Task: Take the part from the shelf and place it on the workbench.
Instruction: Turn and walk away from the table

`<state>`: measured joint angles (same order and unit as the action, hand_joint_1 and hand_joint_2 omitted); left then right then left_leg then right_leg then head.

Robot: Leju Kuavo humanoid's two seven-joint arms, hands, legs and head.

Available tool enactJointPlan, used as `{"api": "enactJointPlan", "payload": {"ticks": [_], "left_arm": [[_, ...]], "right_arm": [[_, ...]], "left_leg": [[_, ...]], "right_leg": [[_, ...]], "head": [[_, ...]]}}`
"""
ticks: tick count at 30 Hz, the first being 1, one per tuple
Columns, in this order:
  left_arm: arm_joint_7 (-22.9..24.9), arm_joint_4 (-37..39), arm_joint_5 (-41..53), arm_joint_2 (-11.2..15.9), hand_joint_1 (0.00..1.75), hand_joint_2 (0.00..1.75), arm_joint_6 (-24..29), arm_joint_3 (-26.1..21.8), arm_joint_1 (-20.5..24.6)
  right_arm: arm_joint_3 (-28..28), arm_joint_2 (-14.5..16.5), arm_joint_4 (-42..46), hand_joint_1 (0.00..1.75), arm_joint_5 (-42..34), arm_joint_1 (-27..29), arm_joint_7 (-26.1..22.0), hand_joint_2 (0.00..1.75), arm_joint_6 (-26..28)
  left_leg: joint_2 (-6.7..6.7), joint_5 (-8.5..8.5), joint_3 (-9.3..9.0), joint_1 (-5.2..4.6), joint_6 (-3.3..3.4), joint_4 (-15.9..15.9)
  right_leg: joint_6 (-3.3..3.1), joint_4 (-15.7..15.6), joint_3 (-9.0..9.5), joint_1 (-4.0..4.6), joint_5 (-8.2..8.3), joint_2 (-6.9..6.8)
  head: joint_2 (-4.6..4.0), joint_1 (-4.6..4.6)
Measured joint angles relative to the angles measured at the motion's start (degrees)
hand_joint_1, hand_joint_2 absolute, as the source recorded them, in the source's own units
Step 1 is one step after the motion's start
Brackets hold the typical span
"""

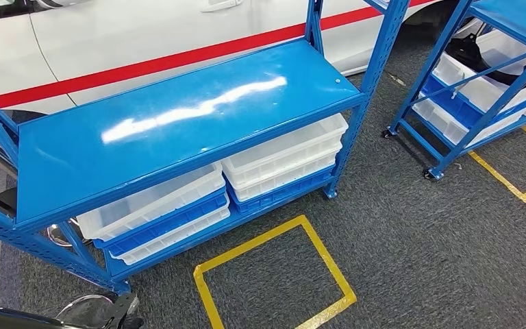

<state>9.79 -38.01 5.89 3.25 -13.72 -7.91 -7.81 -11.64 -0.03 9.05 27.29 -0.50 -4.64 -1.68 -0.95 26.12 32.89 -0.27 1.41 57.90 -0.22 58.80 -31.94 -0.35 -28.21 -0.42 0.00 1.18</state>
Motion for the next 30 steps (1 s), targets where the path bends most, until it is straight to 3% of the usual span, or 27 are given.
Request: {"api": "enactJointPlan", "payload": {"ticks": [3, 7, 9, 11, 12, 13, 14, 16, 18, 19, 21, 23, 25, 27, 28, 29, 30], "left_arm": [[-0.18, 0.61, -0.51, 0.51, 0.0, 0.0, 0.02, 1.34, 0.17], [-0.21, 0.99, -1.35, 1.3, 0.0, 0.0, 0.16, 2.61, 0.2], [-0.21, 1.07, -1.6, 1.4, 0.0, 0.0, 0.19, 3.11, 0.32], [-0.2, 1.18, -1.67, 1.4, 0.0, 0.0, 0.29, 3.57, 0.43], [-0.14, 1.26, -1.67, 1.36, 0.0, 0.0, 0.52, 3.83, 0.45], [-0.03, 1.34, -1.68, 1.24, 0.0, 0.0, 0.88, 4.12, 0.48], [0.1, 1.41, -1.69, 1.07, 0.0, 0.0, 1.34, 4.42, 0.53], [0.31, 1.51, -1.72, 0.69, 0.0, 0.0, 2.06, 5.0, 0.71], [0.33, 1.57, -1.75, 0.53, 0.0, 0.0, 2.35, 5.42, 0.91], [0.33, 1.58, -1.78, 0.5, 0.0, 0.0, 2.4, 5.58, 0.95], [0.31, 1.63, -1.91, 0.43, 0.0, 0.0, 2.44, 5.88, 0.86], [0.31, 1.7, -2.12, 0.42, 0.0, 0.0, 2.45, 6.09, 0.73], [0.31, 1.74, -2.26, 0.43, 0.0, 0.0, 2.46, 6.18, 0.89], [0.31, 1.76, -2.28, 0.43, 0.0, 0.0, 2.46, 6.35, 1.05], [0.31, 1.78, -2.28, 0.43, 0.0, 0.0, 2.46, 6.44, 1.0], [0.31, 1.81, -2.28, 0.43, 0.0, 0.0, 2.46, 6.5, 0.93], [0.31, 1.84, -2.28, 0.43, 0.0, 0.0, 2.46, 6.53, 0.89]], "right_arm": [[0.08, 0.08, 0.0, 0.0, 0.27, 0.04, -0.69, 0.0, -0.33], [0.08, 0.36, 0.01, 0.0, 0.61, 0.01, -1.32, 0.0, -0.39], [0.08, 0.36, 0.02, 0.0, 0.67, 0.04, -1.45, 0.0, -0.38], [0.07, 0.37, 0.01, 0.0, 0.78, 0.07, -1.48, 0.0, -0.5], [0.06, 0.37, 0.01, 0.0, 0.85, 0.08, -1.51, 0.0, -0.66], [0.05, 0.38, 0.0, 0.0, 0.91, 0.11, -1.54, 0.0, -0.84], [0.04, 0.38, 0.0, 0.0, 0.96, 0.12, -1.58, 0.0, -0.98], [0.03, 0.37, 0.0, 0.0, 0.98, 0.16, -1.64, 0.0, -1.05], [0.04, 0.45, 0.0, 0.0, 1.0, 0.22, -1.71, 0.0, -0.99], [0.04, 0.5, -0.01, 0.0, 1.01, 0.21, -1.73, 0.0, -0.97], [0.04, 0.54, 0.0, 0.0, 1.02, 0.14, -1.76, 0.0, -0.95], [0.06, 0.53, 0.0, 0.0, 1.04, 0.15, -1.75, 0.0, -0.93], [0.07, 0.54, 0.0, 0.0, 1.06, 0.23, -1.74, 0.0, -0.92], [0.06, 0.56, 0.0, 0.0, 1.06, 0.35, -1.74, 0.0, -0.93], [0.06, 0.56, 0.0, 0.0, 1.06, 0.4, -1.74, 0.0, -0.94], [0.06, 0.56, 0.0, 0.0, 1.06, 0.43, -1.74, 0.0, -0.94], [0.06, 0.56, 0.0, 0.0, 1.06, 0.41, -1.74, 0.0, -0.93]], "left_leg": [[0.01, 0.07, 0.1, -0.05, 0.16, 0.16], [0.11, -0.71, -0.83, 0.2, 1.27, -1.89], [0.3, -1.58, -1.86, 0.69, 1.63, -3.58], [0.73, -1.76, -1.8, 0.73, 1.68, -3.65], [1.06, -1.7, -1.65, 0.78, 1.54, -3.43], [1.48, -1.58, -1.47, 0.9, 1.34, -3.11], [1.97, -1.4, -1.28, 1.09, 1.04, -2.66], [3.07, -0.83, -0.76, 1.59, 0.14, -1.35], [4.06, -0.28, 0.02, 1.64, -0.93, 0.13], [4.46, -0.22, 0.34, 1.57, -1.37, 0.46], [5.12, -0.41, 0.72, 1.64, -2.0, 0.49], [4.25, 0.54, 1.49, 1.8, -2.37, 1.87], [2.35, 3.99, 4.02, 1.77, -2.54, 7.55], [1.51, 7.53, 7.29, 1.72, -2.55, 15.04], [1.38, 8.02, 8.03, 1.68, -2.41, 16.98], [1.27, 7.42, 7.72, 1.59, -2.15, 16.78], [1.04, 5.9, 6.32, 1.42, -1.74, 14.39]], "right_leg": [[0.09, -0.1, 0.0, -0.18, 0.1, -0.01], [0.62, -0.35, 0.49, -0.21, -0.07, -0.22], [0.91, 2.99, -0.72, -0.22, -2.58, 0.0], [1.36, 9.47, -3.75, -0.58, -6.13, 0.23], [1.66, 12.04, -4.98, -0.85, -7.02, 0.26], [1.97, 12.89, -5.4, -1.15, -6.81, 0.27], [2.29, 11.73, -4.8, -1.47, -5.59, 0.31], [2.9, 5.57, -1.57, -2.02, -2.28, 1.3], [2.54, 1.44, 0.36, -2.06, -0.97, 2.95], [2.02, 1.26, 0.34, -1.88, -1.19, 3.44], [0.81, 1.41, 0.08, -1.71, -0.95, 2.71], [-0.16, 1.19, 0.0, -1.65, -0.67, 1.8], [-0.83, 1.01, -0.14, -1.4, -0.5, 0.68], [-1.09, 1.03, -0.3, -0.96, -0.52, -0.61], [-1.18, 1.03, -0.31, -0.73, -0.56, -1.25], [-1.25, 1.03, -0.26, -0.54, -0.62, -1.86], [-1.29, 1.03, -0.15, -0.35, -0.68, -2.45]], "head": [[0.0, 0.0], [-0.01, -0.01], [-0.01, -0.05], [-0.01, -0.05], [-0.01, -0.04], [-0.01, -0.04], [0.0, -0.03], [0.0, -0.05], [0.0, -0.15], [0.0, -0.17], [-0.01, -0.16], [-0.01, -0.15], [0.0, -0.13], [0.0, -0.13], [0.0, -0.13], [0.0, -0.13], [0.0, -0.13]]}}
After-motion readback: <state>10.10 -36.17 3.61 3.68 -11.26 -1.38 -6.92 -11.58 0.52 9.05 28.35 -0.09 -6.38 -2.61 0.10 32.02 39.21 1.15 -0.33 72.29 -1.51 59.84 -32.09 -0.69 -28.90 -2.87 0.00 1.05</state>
